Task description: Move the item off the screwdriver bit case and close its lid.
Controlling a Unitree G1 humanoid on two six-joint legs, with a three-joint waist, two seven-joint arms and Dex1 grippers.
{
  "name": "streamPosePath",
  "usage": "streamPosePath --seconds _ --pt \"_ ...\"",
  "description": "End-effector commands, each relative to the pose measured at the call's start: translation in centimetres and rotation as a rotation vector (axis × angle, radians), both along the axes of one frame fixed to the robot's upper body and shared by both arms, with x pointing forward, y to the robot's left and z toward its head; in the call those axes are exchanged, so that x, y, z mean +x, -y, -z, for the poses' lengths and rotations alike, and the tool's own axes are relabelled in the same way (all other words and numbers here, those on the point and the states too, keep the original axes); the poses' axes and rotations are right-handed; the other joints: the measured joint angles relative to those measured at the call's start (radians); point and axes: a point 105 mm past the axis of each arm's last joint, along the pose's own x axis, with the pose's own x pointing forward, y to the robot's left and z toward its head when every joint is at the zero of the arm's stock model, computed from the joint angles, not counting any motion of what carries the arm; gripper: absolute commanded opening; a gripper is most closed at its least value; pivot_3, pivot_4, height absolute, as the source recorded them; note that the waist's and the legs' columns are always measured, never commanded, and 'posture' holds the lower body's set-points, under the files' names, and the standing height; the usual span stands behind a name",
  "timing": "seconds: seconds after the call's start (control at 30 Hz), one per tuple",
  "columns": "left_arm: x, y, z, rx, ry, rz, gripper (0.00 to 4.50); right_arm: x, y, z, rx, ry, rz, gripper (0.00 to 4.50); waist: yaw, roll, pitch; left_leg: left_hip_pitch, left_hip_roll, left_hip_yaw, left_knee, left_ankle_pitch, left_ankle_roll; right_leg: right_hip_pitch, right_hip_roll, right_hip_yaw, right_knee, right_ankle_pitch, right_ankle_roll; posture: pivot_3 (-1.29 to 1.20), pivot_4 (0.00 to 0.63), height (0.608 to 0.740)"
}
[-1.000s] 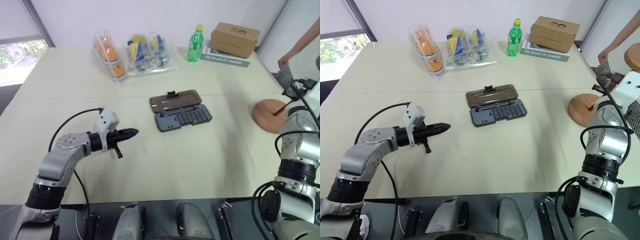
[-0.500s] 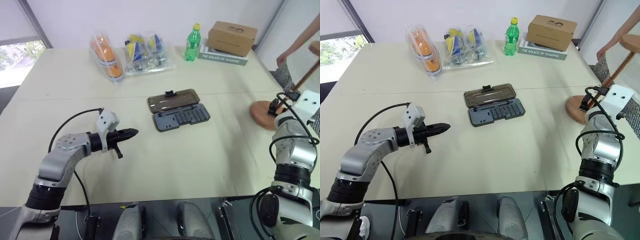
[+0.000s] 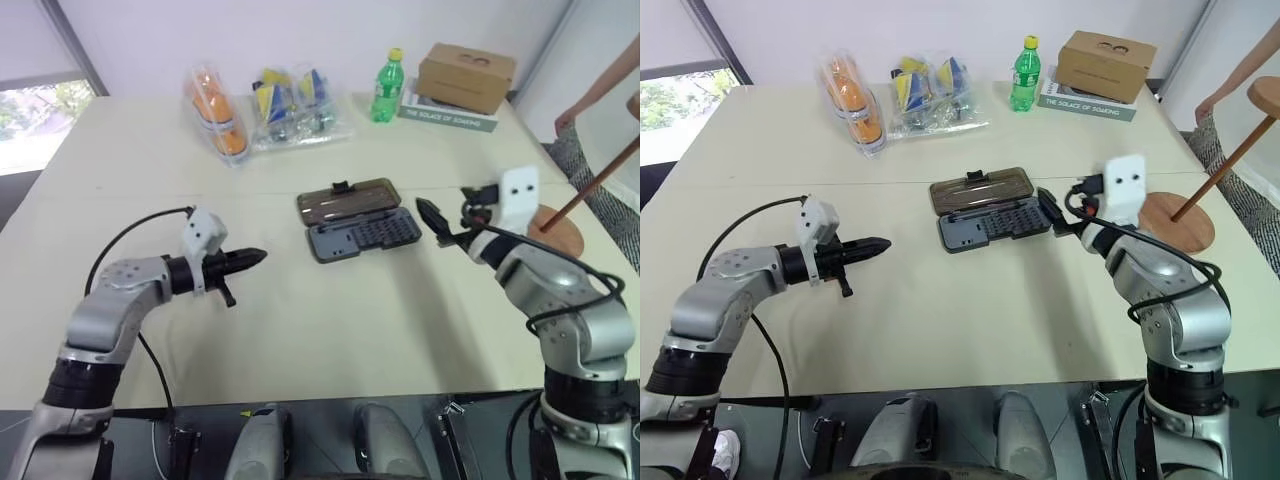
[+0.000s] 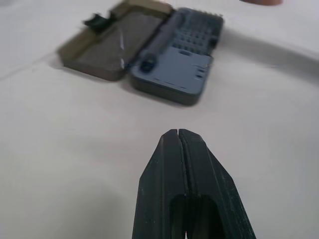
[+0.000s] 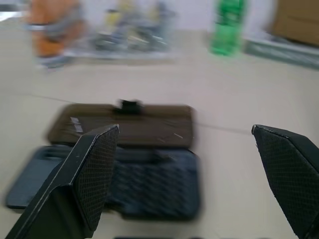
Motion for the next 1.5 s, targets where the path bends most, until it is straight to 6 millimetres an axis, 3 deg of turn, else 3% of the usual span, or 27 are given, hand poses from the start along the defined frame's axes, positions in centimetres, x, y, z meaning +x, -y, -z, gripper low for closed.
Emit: streamPosePath --seconds 0.03,0.3,0.47,0.67,0.77,1.07,1.2,1.4,1.5 --pt "0.9 -0.1 -1.9 -0.024 0.075 -0.005 0.00 0.9 0.0 -0.4 -0.029 0.014 0.002 4.43 0.000 0.000 0.000 0.000 0.000 0.000 0.000 0.000 0.000 0.000 0.000 0.000 0.000 0.000 0.000 0.00 0.150 0.740" --pt "5.8 -1.6 -2.9 -0.114 0.054 -0.120 0.00 1.4 -2.3 1.0 -0.058 0.003 -0.059 4.43 -0.009 -0.001 0.001 -0.001 -0.003 0.000 0.000 0.000 0.000 -0.001 0.001 0.000 0.001 0.001 0.002 0.00 0.150 0.740" --pt "7.2 -1.8 -3.6 -0.077 0.064 -0.088 0.00 0.9 -3.1 1.4 -0.058 0.004 -0.084 4.43 -0.005 -0.001 0.001 -0.002 -0.003 0.000 0.000 0.000 0.000 -0.003 0.002 0.000 0.001 0.001 0.002 0.00 0.150 0.740" --pt "7.4 0.1 -2.9 0.007 0.017 0.071 0.00 -0.1 -3.3 1.1 -0.144 0.048 -0.113 4.43 -0.001 -0.001 0.001 -0.003 -0.003 0.001 0.000 0.000 0.000 -0.003 0.001 0.000 0.001 0.001 0.003 0.00 0.150 0.740" --pt "8.2 0.7 -2.7 0.001 -0.015 0.067 0.00 -1.2 -3.5 0.8 -0.252 0.091 -0.179 4.43 -0.001 -0.002 0.001 -0.003 -0.004 0.001 0.001 0.000 0.000 -0.003 0.001 0.000 0.001 0.001 0.003 0.00 0.150 0.740" --pt "10.3 1.5 -3.1 0.094 0.060 0.026 0.00 -1.8 -4.2 0.5 -0.272 0.126 -0.207 4.43 -0.005 -0.003 0.001 -0.003 -0.004 0.000 0.001 0.000 0.000 -0.004 0.002 0.000 0.001 0.001 0.003 0.00 0.150 0.740" --pt "10.4 1.5 -3.1 0.100 0.073 0.031 1.28 -1.8 -4.6 0.6 -0.270 0.131 -0.210 4.50 -0.003 -0.003 0.001 -0.004 -0.004 0.000 0.001 0.000 0.000 -0.004 0.001 0.000 0.001 0.001 0.003 0.00 0.150 0.740" --pt "10.6 1.8 -3.4 0.120 0.087 0.039 4.22 -1.6 -4.9 0.6 -0.267 0.133 -0.215 4.50 -0.001 -0.003 0.001 -0.004 -0.004 0.000 0.001 0.000 0.000 -0.004 0.001 0.000 0.001 0.001 0.003 0.00 0.150 0.740" --pt "11.2 2.3 -4.0 0.099 0.084 0.010 4.37 -1.5 -4.9 0.6 -0.270 0.135 -0.218 4.50 0.000 -0.003 0.002 -0.004 -0.004 0.000 0.001 0.000 0.000 -0.004 0.001 0.000 0.001 0.001 0.003 0.00 0.150 0.740"
